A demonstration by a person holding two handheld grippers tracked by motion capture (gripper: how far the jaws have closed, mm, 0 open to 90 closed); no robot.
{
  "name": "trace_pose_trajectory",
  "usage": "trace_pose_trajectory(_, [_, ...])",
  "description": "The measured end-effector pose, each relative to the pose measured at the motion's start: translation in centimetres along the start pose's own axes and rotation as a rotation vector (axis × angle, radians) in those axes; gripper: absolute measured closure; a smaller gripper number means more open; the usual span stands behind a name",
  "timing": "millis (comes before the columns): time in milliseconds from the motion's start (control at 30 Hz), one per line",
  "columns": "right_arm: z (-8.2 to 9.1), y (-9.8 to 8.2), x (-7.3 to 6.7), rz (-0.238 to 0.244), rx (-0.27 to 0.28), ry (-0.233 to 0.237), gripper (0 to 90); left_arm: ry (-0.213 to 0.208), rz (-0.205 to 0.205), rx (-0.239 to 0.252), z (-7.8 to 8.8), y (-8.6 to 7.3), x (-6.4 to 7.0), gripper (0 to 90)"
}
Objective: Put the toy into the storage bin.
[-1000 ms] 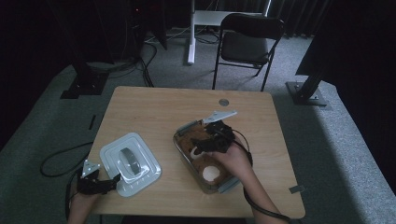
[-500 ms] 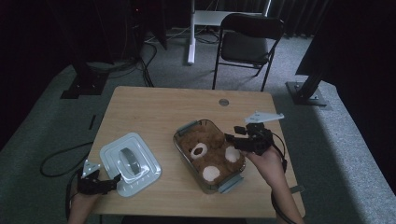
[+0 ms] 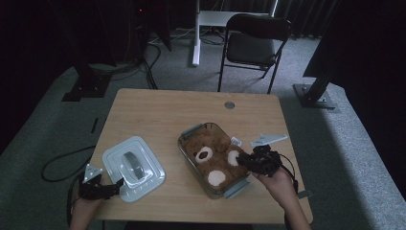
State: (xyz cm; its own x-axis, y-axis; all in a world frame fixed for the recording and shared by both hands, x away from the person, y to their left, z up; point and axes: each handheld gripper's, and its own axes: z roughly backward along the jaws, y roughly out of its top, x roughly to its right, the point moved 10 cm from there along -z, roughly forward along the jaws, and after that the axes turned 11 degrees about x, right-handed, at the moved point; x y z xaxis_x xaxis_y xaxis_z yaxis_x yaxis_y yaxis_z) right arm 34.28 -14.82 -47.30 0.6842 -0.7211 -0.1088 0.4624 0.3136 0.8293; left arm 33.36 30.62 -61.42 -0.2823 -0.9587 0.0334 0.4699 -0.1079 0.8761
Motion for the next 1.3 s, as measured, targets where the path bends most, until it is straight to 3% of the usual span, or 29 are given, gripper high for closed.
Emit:
trace_pose_trajectory(100, [-1.1,-0.4,0.0,-0.019,-0.033,0.023,78.1,0.002,0.000,-0.004,0.0,-0.1,0.0,0.6])
trace_pose_trajectory(133, [-2.3,-0.9,0.3,-0.015,-0.075,0.017,76.6,0.002,0.002,-0.002,0.0,-0.1,-0.1,0.5])
trace_pose_trajectory(300, [-3.8,-1.0,0.1,0.003,-0.129,0.031,76.7,0.001,-0.001,-0.002,0.0,-0.1,-0.1,0.6])
trace_pose_trajectory(333, [-4.5,-1.5,0.2,0.033,-0.188,0.005,80.2,-0.001,-0.001,-0.004,0.0,-0.1,-0.1,0.6])
trace_pose_trajectory(367, [-4.5,-1.5,0.2,0.033,-0.188,0.005,80.2,-0.001,-0.001,-0.004,0.0,-0.1,-0.1,0.6])
trace_pose_trajectory(400, [-5.6,-2.4,0.0,0.070,-0.260,-0.009,83.8,-0.002,-0.004,-0.005,0.0,-0.1,0.0,0.5])
trace_pose_trajectory(433, [-5.6,-2.4,0.0,0.070,-0.260,-0.009,83.8,-0.002,-0.004,-0.005,0.0,-0.1,0.0,0.6])
trace_pose_trajectory(467, [-6.5,-3.0,-0.1,0.110,-0.308,-0.030,85.4,-0.001,-0.005,-0.004,0.0,-0.1,0.0,0.6])
trace_pose_trajectory(567, [-6.7,-3.0,-0.2,0.129,-0.325,-0.037,85.4,-0.001,-0.006,-0.005,0.1,-0.2,-0.1,0.6])
trace_pose_trajectory(700, [-6.3,-2.5,0.0,0.101,-0.264,-0.014,83.0,-0.002,-0.003,-0.004,0.1,-0.2,-0.2,0.6])
trace_pose_trajectory(733, [-5.6,-2.0,0.1,0.056,-0.202,0.011,81.1,-0.001,-0.001,-0.005,0.0,-0.2,-0.2,0.6])
trace_pose_trajectory(767, [-5.6,-2.0,0.1,0.056,-0.202,0.011,81.1,-0.001,-0.001,-0.005,0.0,-0.2,-0.2,0.5])
trace_pose_trajectory(800, [-4.8,-1.5,0.1,0.017,-0.148,0.035,75.9,-0.001,-0.004,-0.007,0.0,-0.2,-0.2,0.6])
trace_pose_trajectory(900, [-3.8,-0.8,-0.1,-0.003,-0.106,0.058,69.9,-0.001,0.000,-0.004,-0.1,-0.2,-0.1,0.6])
trace_pose_trajectory(933, [-2.7,0.0,-0.3,-0.012,-0.057,0.056,66.4,0.000,0.003,-0.001,0.0,-0.1,-0.2,0.5])
trace_pose_trajectory(1033, [-1.7,0.7,-0.4,0.003,-0.024,0.040,65.4,0.002,0.004,-0.003,0.0,-0.2,-0.2,0.5])
trace_pose_trajectory(1067, [-0.7,1.4,-0.9,0.002,0.013,0.046,64.7,0.002,0.005,-0.004,0.0,-0.2,-0.3,0.6])
trace_pose_trajectory(1167, [0.3,2.1,-1.7,0.004,0.057,0.061,64.2,0.001,0.003,-0.004,0.0,-0.2,-0.3,0.6])
trace_pose_trajectory(1200, [0.5,2.1,-2.6,0.015,0.057,0.080,63.1,0.000,0.006,-0.003,0.0,-0.1,-0.2,0.6])
trace_pose_trajectory(1233, [0.5,2.1,-2.6,0.015,0.057,0.080,63.1,0.000,0.004,-0.004,0.0,-0.1,-0.2,0.6])
trace_pose_trajectory(1267, [0.0,1.5,-3.6,0.042,0.028,0.104,63.4,0.000,0.004,-0.002,0.0,-0.1,-0.2,0.5])
trace_pose_trajectory(1300, [0.0,1.5,-3.6,0.042,0.028,0.104,63.4,-0.002,0.005,0.001,0.0,-0.1,-0.2,0.5])
